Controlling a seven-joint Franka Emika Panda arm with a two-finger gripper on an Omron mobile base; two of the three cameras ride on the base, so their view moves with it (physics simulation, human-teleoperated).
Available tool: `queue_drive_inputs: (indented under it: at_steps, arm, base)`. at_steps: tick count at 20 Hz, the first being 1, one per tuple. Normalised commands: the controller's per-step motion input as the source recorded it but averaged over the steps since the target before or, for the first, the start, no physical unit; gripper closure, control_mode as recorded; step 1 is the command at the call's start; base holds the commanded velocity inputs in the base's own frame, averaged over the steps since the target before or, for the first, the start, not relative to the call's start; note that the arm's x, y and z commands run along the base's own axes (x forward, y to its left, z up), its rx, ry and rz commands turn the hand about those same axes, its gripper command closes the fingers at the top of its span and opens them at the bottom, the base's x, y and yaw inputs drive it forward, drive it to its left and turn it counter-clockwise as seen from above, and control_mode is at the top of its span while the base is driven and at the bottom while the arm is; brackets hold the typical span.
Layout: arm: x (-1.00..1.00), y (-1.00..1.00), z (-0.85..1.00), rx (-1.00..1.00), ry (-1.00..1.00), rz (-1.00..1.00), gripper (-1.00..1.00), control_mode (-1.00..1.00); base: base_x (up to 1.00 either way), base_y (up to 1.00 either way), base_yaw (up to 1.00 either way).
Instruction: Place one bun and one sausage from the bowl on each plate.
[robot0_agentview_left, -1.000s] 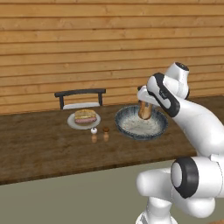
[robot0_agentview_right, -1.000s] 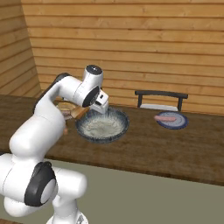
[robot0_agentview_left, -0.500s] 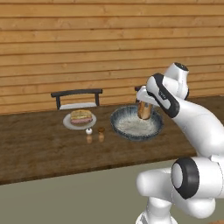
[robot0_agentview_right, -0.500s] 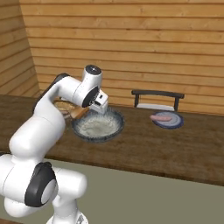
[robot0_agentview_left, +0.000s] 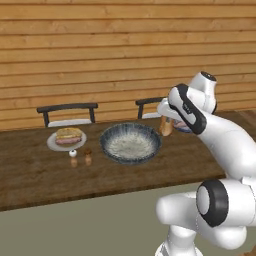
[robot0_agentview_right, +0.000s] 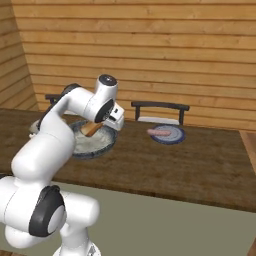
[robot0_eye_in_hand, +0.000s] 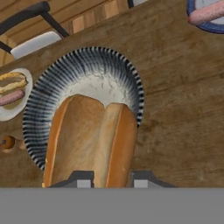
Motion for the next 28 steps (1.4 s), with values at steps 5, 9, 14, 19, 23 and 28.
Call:
queue_drive_inputs:
  at_steps: [5, 9, 14, 19, 23, 28]
  arm:
    - [0.0, 0.0, 0.0, 0.0, 0.0, 0.0, 1.0, -1.0]
    - [0.0, 0.0, -0.03, 0.0, -0.01, 0.0, 1.0, -1.0]
    - [-0.05, -0.1, 0.0, 0.02, 0.0, -0.02, 1.0, -1.0]
    - [-0.09, -0.99, -0.03, 0.12, -0.14, -0.3, 1.0, -1.0]
    - [0.09, -0.76, -0.11, -0.01, -0.05, -0.57, 1.0, -1.0]
    - [-0.28, -0.37, -0.08, 0.01, -0.08, -0.47, 1.0, -1.0]
  base:
    - [0.0, 0.0, 0.0]
    - [0.0, 0.0, 0.0]
    - [0.0, 0.0, 0.0]
    - [0.0, 0.0, 0.0]
    - [0.0, 0.0, 0.0]
    - [0.0, 0.0, 0.0]
